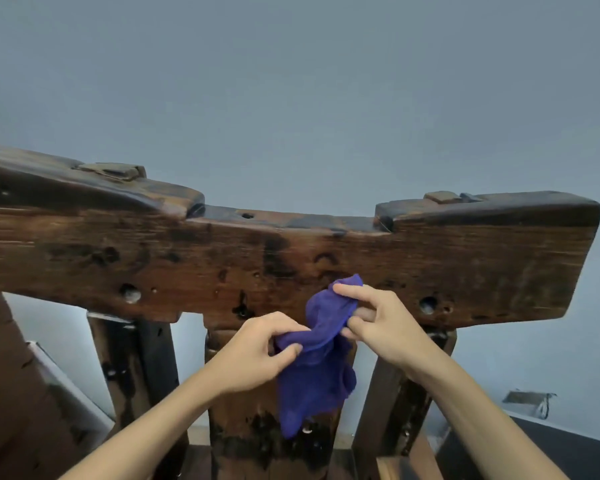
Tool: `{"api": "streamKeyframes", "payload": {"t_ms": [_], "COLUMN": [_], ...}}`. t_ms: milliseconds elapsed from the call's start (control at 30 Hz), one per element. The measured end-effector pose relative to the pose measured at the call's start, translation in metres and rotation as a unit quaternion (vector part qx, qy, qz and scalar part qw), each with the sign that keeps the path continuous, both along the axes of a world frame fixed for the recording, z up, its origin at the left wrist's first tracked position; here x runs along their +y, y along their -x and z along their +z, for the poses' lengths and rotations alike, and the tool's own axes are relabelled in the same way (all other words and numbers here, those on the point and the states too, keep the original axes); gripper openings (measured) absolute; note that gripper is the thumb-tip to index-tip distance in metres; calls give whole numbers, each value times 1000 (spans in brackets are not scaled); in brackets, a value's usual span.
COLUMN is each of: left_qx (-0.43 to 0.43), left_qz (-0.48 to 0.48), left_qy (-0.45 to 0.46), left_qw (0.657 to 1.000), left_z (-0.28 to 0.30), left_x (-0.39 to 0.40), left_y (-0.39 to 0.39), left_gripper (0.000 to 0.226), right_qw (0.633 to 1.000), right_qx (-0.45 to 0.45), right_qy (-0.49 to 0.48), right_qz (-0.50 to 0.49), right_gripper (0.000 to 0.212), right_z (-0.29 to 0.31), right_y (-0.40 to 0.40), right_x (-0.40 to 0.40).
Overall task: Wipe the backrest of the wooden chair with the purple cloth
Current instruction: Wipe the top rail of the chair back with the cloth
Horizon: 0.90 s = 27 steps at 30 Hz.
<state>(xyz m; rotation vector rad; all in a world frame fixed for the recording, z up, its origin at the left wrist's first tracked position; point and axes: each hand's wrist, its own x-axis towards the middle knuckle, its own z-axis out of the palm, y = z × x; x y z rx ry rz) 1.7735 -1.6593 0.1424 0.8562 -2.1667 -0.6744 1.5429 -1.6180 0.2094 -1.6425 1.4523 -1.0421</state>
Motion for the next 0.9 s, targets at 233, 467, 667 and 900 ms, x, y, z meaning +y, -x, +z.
{"api": "streamKeyframes", "payload": {"t_ms": [233,467,667,900], "left_qx": [56,142,-5,-103], "left_qz": [0,-10,-64,-109], "left_qy": [-97,-185,-209,-244], "left_qw": [994,972,976,958], "left_z": [4,9,59,90], "left_x": [-1,12,28,32], "left_y": [-17,-6,-11,-28], "left_gripper": [40,61,33,45], "right_qw": [973,992,982,978], "right_qx": [214,61,-61,9], "right_qy": [89,54,-43,-21], "right_qz": [2,101,173,209], "right_gripper": [15,33,75,99], "right_z": [-1,-9,-44,-86], "right_y": [26,24,17,-29], "right_x": [0,-3,-2,11]}}
